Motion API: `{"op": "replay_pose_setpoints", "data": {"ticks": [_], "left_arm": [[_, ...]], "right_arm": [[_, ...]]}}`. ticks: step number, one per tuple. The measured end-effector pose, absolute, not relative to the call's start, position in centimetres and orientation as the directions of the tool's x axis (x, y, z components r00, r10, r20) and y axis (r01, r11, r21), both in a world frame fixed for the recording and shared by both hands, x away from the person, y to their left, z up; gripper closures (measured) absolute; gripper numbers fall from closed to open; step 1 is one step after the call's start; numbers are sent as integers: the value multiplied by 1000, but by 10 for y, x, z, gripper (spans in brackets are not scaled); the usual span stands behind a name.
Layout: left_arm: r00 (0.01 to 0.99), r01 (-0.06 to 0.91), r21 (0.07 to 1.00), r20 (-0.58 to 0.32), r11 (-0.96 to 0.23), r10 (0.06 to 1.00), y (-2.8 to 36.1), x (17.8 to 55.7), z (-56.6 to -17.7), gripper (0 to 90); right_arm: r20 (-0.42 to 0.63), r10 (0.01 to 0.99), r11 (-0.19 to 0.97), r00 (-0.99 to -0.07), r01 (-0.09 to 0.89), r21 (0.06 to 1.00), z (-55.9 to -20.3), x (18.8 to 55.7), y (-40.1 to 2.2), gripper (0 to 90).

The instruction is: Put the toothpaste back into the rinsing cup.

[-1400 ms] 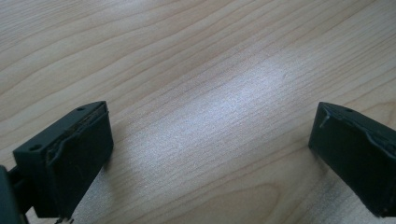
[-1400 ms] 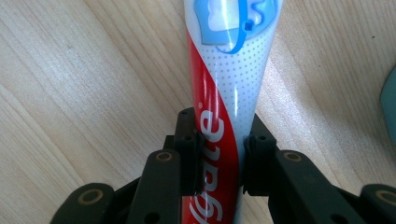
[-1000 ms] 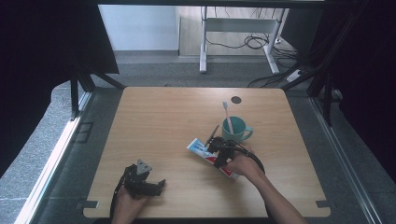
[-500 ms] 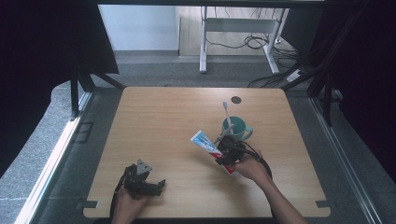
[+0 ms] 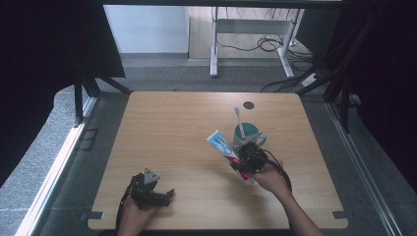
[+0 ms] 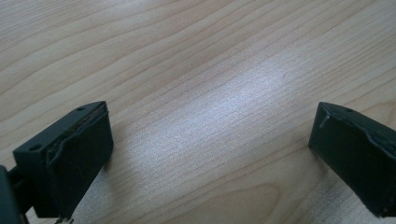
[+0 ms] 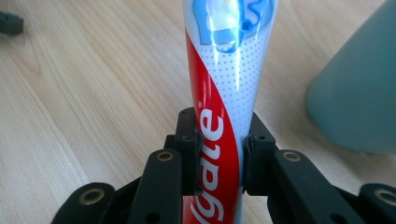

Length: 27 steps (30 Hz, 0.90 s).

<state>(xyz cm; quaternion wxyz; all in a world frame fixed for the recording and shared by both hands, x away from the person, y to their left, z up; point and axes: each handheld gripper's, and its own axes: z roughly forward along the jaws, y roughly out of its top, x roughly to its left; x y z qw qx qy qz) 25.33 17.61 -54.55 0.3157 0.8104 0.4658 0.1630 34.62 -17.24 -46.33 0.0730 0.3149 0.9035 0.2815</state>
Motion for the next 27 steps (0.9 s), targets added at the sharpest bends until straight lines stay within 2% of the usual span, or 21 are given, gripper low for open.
{"op": "replay_pose_setpoints", "data": {"ticks": [27], "left_arm": [[514,651,664,-28,-368,858,176,253,-546,0]], "right_arm": [[36,690,481,-723,495,724,-416,349,-201,718]]}}
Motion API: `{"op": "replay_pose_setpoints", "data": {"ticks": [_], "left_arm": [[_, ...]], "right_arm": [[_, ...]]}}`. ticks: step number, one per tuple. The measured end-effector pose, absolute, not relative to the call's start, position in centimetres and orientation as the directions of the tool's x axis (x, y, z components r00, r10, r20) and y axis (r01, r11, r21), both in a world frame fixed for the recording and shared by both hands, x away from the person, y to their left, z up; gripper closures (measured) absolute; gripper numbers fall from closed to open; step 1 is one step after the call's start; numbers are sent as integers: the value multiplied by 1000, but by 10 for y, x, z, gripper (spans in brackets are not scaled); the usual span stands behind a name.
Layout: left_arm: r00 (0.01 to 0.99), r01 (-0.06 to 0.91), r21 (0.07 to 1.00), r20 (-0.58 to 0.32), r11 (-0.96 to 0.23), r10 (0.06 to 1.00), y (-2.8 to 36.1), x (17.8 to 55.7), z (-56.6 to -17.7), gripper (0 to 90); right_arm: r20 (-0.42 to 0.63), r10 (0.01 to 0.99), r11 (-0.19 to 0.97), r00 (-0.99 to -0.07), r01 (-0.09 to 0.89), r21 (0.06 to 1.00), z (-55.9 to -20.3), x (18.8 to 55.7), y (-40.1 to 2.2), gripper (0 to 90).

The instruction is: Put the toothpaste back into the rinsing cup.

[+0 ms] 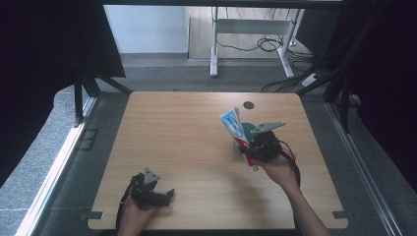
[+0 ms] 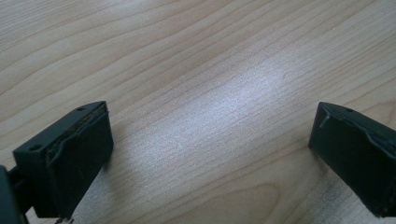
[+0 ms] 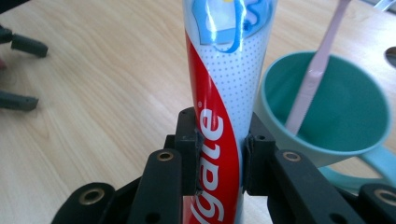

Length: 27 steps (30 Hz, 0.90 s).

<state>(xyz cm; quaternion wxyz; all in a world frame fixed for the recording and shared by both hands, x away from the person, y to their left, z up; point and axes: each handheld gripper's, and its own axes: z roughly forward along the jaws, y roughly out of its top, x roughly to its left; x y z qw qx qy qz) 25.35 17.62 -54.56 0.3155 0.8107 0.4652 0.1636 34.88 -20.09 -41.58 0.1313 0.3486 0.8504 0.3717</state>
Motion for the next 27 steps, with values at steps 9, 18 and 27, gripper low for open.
{"op": "replay_pose_setpoints", "data": {"ticks": [9,18,27], "left_arm": [[516,650,663,-27,-371,856,176,254,-545,0],[514,651,664,-28,-369,857,176,254,-546,0],[515,651,664,-28,-369,857,176,254,-546,0]], "right_arm": [[24,735,428,-677,492,758,-404,362,-210,718],[47,766,364,-641,493,790,-400,375,-216,718],[64,793,302,-606,483,822,-392,391,-220,718]]}}
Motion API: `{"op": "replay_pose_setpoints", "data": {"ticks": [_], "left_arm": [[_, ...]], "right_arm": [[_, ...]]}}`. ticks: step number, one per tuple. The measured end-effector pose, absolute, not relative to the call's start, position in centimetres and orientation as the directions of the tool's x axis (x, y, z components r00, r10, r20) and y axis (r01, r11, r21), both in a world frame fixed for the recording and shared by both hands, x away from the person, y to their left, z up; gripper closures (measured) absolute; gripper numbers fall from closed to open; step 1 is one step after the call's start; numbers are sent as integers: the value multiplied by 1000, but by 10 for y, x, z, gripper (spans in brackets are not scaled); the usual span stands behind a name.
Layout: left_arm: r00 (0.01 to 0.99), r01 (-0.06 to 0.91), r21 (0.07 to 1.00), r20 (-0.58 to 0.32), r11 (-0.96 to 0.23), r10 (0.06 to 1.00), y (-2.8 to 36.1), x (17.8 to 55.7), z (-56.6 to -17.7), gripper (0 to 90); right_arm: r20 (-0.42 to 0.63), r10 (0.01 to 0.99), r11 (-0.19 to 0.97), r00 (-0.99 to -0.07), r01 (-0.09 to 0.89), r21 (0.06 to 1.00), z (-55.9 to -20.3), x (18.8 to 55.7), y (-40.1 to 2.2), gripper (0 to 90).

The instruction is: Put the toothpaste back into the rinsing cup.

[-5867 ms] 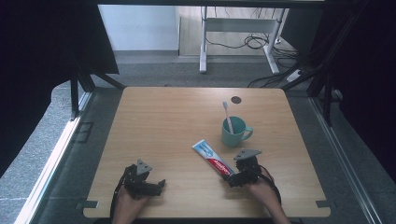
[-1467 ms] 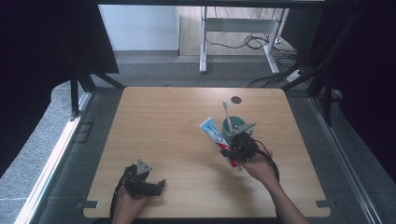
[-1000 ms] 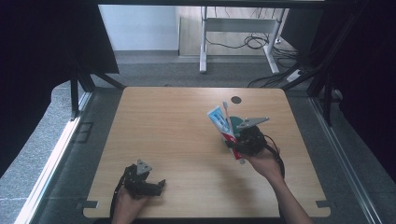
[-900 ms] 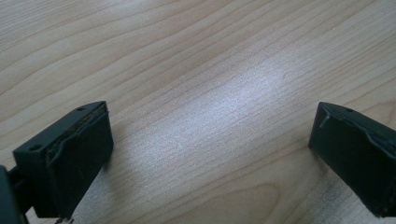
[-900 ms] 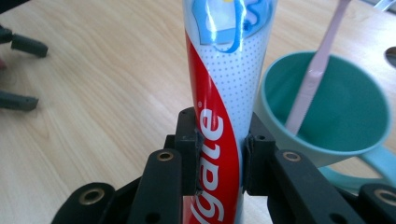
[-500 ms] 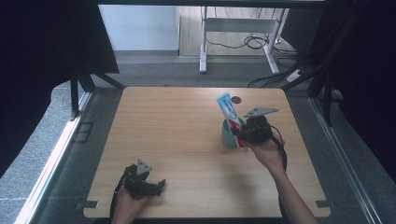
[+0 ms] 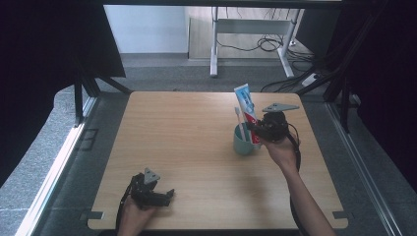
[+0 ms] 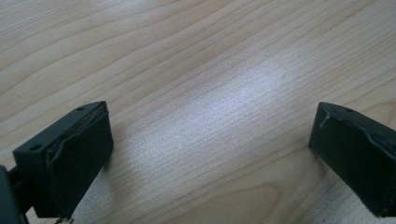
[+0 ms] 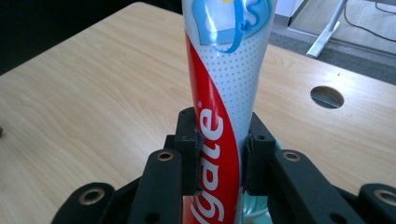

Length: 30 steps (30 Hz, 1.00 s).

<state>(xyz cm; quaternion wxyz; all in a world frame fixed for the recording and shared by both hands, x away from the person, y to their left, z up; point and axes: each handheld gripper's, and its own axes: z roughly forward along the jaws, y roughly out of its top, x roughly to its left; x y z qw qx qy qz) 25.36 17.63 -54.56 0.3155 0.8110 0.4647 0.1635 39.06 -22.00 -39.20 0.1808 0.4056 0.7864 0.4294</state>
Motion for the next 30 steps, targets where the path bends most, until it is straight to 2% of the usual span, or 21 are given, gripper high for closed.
{"op": "replay_pose_setpoints", "data": {"ticks": [14,30], "left_arm": [[515,651,663,-27,-370,857,176,254,-545,0],[516,650,663,-27,-371,856,176,254,-545,0]], "right_arm": [[63,818,262,-571,467,845,-392,410,-219,717],[54,831,240,-554,443,864,-413,425,-212,716]]}}
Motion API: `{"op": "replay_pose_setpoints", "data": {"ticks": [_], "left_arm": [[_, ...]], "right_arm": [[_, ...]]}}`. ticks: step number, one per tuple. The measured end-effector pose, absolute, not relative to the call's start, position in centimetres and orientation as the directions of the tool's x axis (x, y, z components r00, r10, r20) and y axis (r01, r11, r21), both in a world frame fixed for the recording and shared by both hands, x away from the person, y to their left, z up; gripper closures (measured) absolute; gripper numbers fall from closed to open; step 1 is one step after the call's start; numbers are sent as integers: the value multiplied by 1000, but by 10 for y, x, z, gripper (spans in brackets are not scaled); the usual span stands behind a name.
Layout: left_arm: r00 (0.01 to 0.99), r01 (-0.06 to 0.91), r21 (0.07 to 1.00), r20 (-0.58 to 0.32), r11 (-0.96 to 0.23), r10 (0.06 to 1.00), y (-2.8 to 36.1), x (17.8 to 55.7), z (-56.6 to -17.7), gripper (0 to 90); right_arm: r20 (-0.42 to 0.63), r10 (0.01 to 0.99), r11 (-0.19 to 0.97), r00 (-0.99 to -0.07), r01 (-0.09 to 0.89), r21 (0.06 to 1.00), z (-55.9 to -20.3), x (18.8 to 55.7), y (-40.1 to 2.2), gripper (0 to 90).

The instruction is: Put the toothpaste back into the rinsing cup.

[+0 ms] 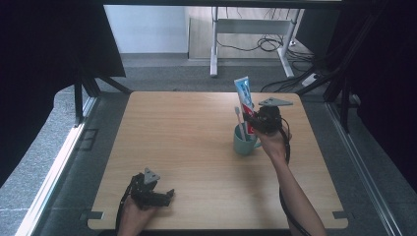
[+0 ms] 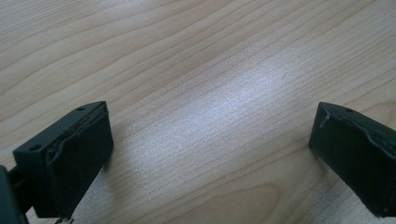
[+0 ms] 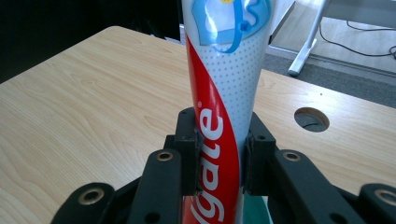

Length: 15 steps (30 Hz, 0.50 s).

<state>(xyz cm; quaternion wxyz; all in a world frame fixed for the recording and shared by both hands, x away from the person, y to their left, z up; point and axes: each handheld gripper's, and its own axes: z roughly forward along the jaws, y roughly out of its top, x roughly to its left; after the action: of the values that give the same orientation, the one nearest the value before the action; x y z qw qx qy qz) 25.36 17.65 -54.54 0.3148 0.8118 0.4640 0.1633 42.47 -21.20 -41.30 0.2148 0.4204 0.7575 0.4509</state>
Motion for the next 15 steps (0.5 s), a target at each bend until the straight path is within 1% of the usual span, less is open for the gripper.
{"op": "replay_pose_setpoints", "data": {"ticks": [15], "left_arm": [[516,652,661,-27,-372,856,177,253,-545,0]], "right_arm": [[62,844,221,-533,450,865,-435,426,-215,715]]}}
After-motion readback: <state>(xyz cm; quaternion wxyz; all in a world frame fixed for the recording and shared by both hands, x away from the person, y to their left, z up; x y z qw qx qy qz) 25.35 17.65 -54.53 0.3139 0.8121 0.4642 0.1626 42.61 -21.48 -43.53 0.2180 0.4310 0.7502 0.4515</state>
